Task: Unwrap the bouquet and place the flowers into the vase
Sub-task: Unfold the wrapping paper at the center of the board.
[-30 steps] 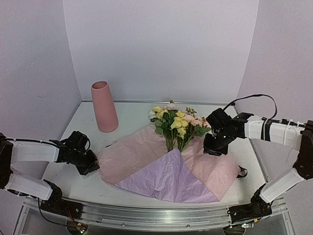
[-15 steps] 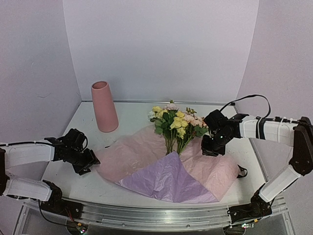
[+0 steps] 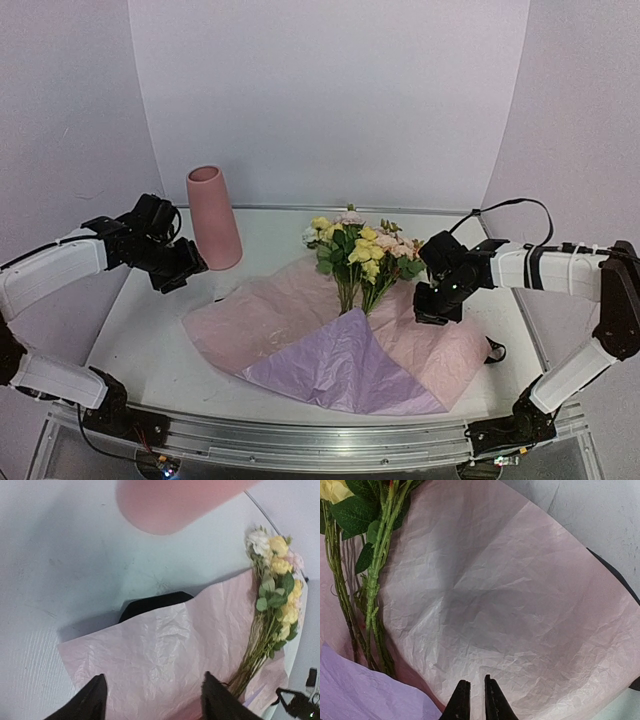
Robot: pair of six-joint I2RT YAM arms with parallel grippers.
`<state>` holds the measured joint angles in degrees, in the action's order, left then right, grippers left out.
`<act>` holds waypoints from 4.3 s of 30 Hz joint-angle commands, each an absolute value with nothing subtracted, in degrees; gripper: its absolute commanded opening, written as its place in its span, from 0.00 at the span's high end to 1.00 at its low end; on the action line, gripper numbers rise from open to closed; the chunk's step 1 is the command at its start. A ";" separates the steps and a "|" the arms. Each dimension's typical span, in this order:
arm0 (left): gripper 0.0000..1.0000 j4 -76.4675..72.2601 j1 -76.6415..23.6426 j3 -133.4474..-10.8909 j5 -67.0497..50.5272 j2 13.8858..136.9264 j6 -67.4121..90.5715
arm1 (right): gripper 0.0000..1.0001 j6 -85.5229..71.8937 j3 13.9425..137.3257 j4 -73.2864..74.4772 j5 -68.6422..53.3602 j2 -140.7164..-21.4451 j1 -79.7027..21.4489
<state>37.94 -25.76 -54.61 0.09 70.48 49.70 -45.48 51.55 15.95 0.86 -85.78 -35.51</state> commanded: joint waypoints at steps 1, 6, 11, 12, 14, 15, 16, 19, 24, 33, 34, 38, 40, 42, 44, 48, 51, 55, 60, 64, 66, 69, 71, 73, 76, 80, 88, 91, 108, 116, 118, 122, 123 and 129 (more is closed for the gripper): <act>0.45 33.64 -25.49 -57.47 -9.77 74.60 44.25 | 0.86 -43.65 51.07 17.12 1.69 -85.15 -35.30; 0.74 23.46 -26.18 -55.88 -18.69 78.50 45.54 | 0.99 -43.33 50.10 17.05 2.40 -86.94 -34.76; 1.00 21.47 -29.87 -57.49 -16.82 84.17 46.58 | 1.00 -43.33 48.86 16.16 2.71 -87.96 -34.10; 1.00 21.14 -30.99 -57.60 -16.33 85.34 46.67 | 1.00 -43.44 48.71 15.88 2.66 -88.20 -33.95; 1.00 20.27 -33.05 -58.09 -14.97 87.30 47.05 | 1.00 -43.44 48.40 15.28 2.26 -88.76 -33.60; 1.00 19.73 -34.02 -58.35 -14.50 88.45 47.06 | 1.00 -43.54 48.35 15.04 2.09 -89.23 -33.45; 1.00 19.33 -34.63 -58.55 -14.19 89.35 47.07 | 1.00 -43.55 48.26 14.84 1.94 -89.59 -33.37; 1.00 17.79 -35.41 -58.84 -13.66 92.14 46.77 | 1.00 -43.75 47.86 14.40 1.81 -90.47 -33.21; 1.00 16.29 -35.43 -60.03 -13.19 96.81 45.29 | 1.00 -44.15 47.11 13.99 2.00 -91.44 -32.63; 1.00 16.18 -34.60 -59.59 -10.13 102.10 44.74 | 1.00 -44.28 47.02 13.79 1.47 -94.83 -31.16; 1.00 16.10 -34.55 -59.38 -9.92 102.45 44.74 | 1.00 -44.29 46.98 13.80 1.49 -95.27 -31.01; 1.00 16.17 -33.94 -59.00 -9.63 104.36 44.67 | 1.00 -44.15 47.20 13.75 1.47 -97.51 -30.03; 1.00 16.37 -33.25 -59.05 -9.03 105.28 44.83 | 1.00 -43.92 47.66 13.74 1.46 -98.67 -29.39; 1.00 16.57 -32.28 -58.95 -8.75 106.00 45.14 | 1.00 -43.66 48.34 13.80 1.29 -99.90 -28.57; 1.00 16.61 -31.30 -59.10 -8.87 106.71 44.78 | 1.00 -43.23 49.24 13.79 1.04 -101.02 -27.56; 1.00 16.79 -30.52 -60.97 -9.16 108.74 42.79 | 1.00 -42.53 51.58 13.80 0.63 -103.78 -26.04; 1.00 16.79 -30.25 -62.92 -9.46 110.94 41.58 | 1.00 -42.15 54.13 13.96 0.53 -105.98 -25.09; 1.00 16.92 -29.51 -66.53 -9.91 114.45 40.58 | 1.00 -41.65 57.85 14.46 0.46 -108.93 -23.56; 1.00 17.09 -28.36 -71.37 -10.06 117.37 39.09 | 1.00 -40.08 64.18 16.68 0.48 -112.71 -21.55; 0.99 17.84 -27.53 -73.02 -9.42 117.01 38.04 | 1.00 -38.52 68.72 19.59 0.46 -113.59 -20.48; 0.97 18.01 -27.51 -72.60 -9.27 115.41 37.14 | 1.00 -37.30 69.80 20.29 0.23 -112.21 -20.48; 0.93 18.10 -27.51 -70.86 -10.44 111.74 35.56 | 1.00 -35.36 69.38 20.25 -2.68 -108.75 -20.51; 0.87 18.09 -27.59 -69.41 -11.53 108.81 34.77 | 1.00 -34.30 68.49 20.22 -4.42 -106.23 -20.50; 0.81 18.13 -27.60 -67.89 -12.26 105.84 34.32 | 1.00 -33.12 67.17 20.20 -6.43 -103.48 -20.49; 0.72 18.35 -27.82 -65.24 -12.76 100.72 34.77 | 1.00 -32.21 64.45 20.11 -10.29 -99.00 -20.73; 0.67 18.80 -28.99 -61.55 -15.88 95.21 36.01 | 1.00 -32.42 60.01 19.98 -14.48 -93.75 -21.59; 0.68 19.16 -34.11 -55.88 -19.05 88.98 38.40 | 1.00 -34.39 51.29 19.65 -17.40 -87.14 -24.56; 0.69 19.16 -34.79 -53.53 -19.40 86.72 39.48 | 1.00 -35.18 48.31 19.44 -17.35 -86.15 -25.74; 0.70 19.25 -37.35 -44.07 -24.97 81.80 41.61 | 1.00 -37.72 39.44 14.32 -21.86 -84.10 -31.46; 0.70 19.82 -37.44 -40.56 -26.49 78.25 42.43 | 1.00 -35.97 36.56 14.33 -29.40 -75.93 -31.87; 0.70 19.98 -37.49 -39.26 -27.02 77.49 42.74 | 1.00 -36.40 35.61 14.33 -30.01 -74.41 -32.17; 0.70 20.26 -37.44 -37.38 -29.18 76.55 43.67 | 1.00 -38.49 33.83 14.19 -30.31 -71.83 -33.08; 0.70 20.40 -37.44 -37.14 -30.01 76.50 43.84 | 1.00 -38.96 33.56 14.21 -30.35 -71.20 -33.38; 0.69 22.91 -37.54 -36.59 -30.42 74.98 44.35 | 0.99 -41.89 30.96 14.23 -30.67 -66.68 -35.36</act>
<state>21.19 -37.34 -36.85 -28.98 77.56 43.58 -39.38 32.96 11.96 -29.25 -70.12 -34.08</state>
